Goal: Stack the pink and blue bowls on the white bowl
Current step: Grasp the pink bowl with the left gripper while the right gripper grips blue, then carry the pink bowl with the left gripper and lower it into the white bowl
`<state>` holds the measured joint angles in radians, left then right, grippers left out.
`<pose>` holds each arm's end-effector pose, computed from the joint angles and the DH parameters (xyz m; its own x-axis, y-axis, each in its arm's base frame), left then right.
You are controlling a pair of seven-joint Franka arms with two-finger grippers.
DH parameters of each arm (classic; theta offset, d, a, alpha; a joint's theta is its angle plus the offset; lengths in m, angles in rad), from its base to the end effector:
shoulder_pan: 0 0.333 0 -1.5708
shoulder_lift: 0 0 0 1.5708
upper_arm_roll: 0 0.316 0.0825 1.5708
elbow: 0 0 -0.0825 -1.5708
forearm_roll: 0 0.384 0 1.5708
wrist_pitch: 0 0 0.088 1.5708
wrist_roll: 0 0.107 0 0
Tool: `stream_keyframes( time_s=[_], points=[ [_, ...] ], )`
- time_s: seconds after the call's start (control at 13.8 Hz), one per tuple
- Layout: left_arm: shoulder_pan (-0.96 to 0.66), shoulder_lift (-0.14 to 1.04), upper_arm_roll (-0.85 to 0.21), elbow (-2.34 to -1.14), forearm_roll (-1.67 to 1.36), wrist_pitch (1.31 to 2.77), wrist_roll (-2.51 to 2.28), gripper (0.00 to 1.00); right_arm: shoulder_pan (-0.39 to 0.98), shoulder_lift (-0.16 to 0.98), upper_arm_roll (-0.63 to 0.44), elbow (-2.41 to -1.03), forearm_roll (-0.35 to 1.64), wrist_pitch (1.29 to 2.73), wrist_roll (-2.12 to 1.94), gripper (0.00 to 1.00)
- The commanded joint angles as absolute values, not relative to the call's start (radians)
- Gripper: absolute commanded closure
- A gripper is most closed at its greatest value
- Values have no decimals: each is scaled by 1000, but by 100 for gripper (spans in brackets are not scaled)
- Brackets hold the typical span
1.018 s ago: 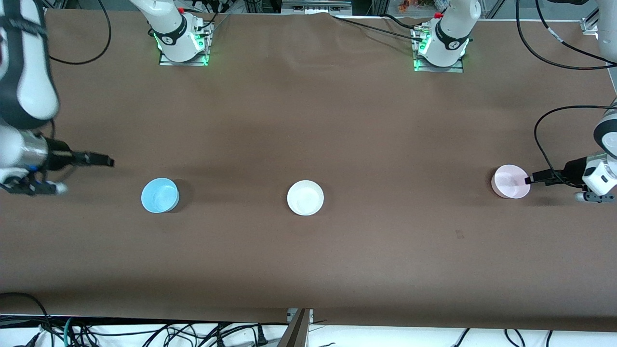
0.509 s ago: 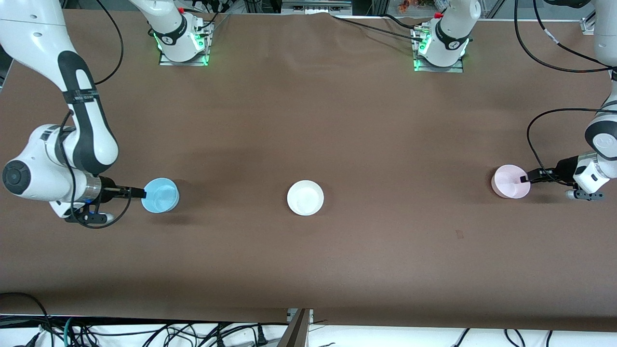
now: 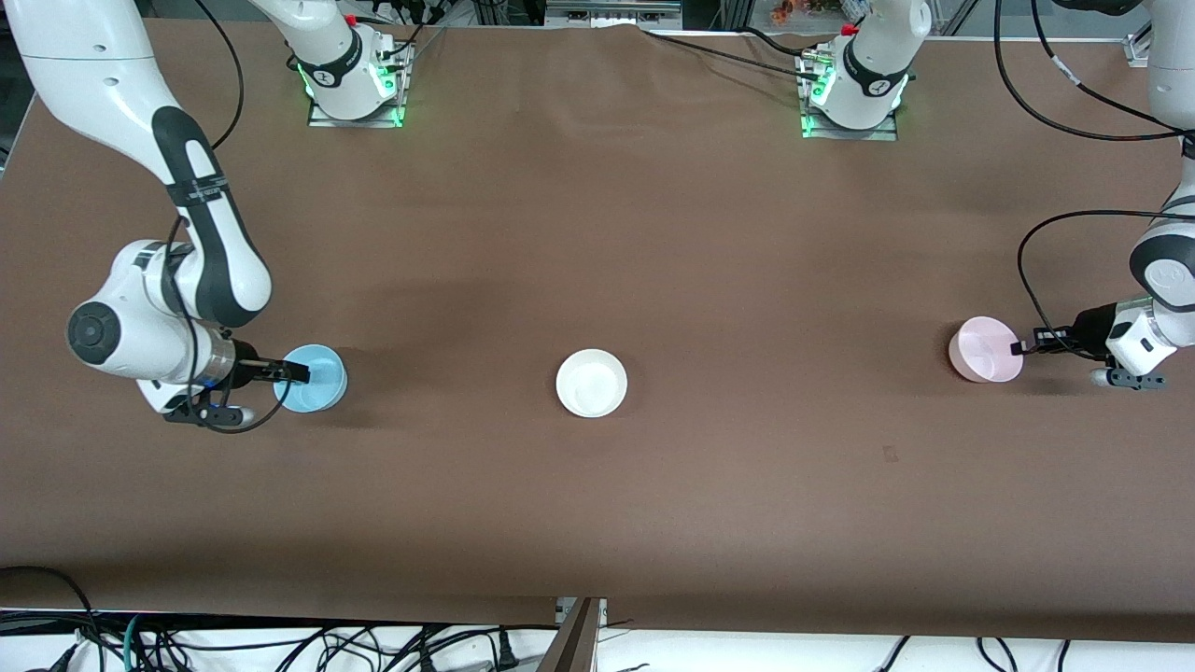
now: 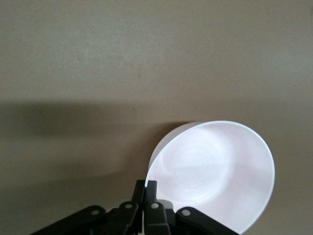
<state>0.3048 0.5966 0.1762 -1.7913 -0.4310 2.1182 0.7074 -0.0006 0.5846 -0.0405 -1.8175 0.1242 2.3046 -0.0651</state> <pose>0.5689 0.2685 0.2041 0.9969 0.0166 -0.0766 0.0407 -0.9448 0.3250 0.6399 -0.0223 0.2082 0.9940 -0.0546 -0.0944 -0.0611 -0.9958 -0.0676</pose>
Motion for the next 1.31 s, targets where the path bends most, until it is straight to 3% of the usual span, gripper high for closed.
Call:
stream_keyframes(
  time_s=[0.0,0.22,0.29,0.73,1.24],
  points=[
    [278,562,134,-1752,-462,2079,665,100,3,557,-48,-1859,123,2333,-57,5],
    [241,534,7,-1735,-443,2079,430,100,2,557,-51,-1859,121,2333,-71,12],
    [226,532,-42,-1724,-443,2079,360,100,2,557,-51,-1859,121,2335,-71,20],
    [144,538,-216,-1669,-330,2106,-48,100,-2,560,-51,-1861,121,2332,-71,100],
    [-174,661,-273,-1522,-242,2235,-527,100,6,534,-49,-1806,118,2274,-72,100]
  ],
)
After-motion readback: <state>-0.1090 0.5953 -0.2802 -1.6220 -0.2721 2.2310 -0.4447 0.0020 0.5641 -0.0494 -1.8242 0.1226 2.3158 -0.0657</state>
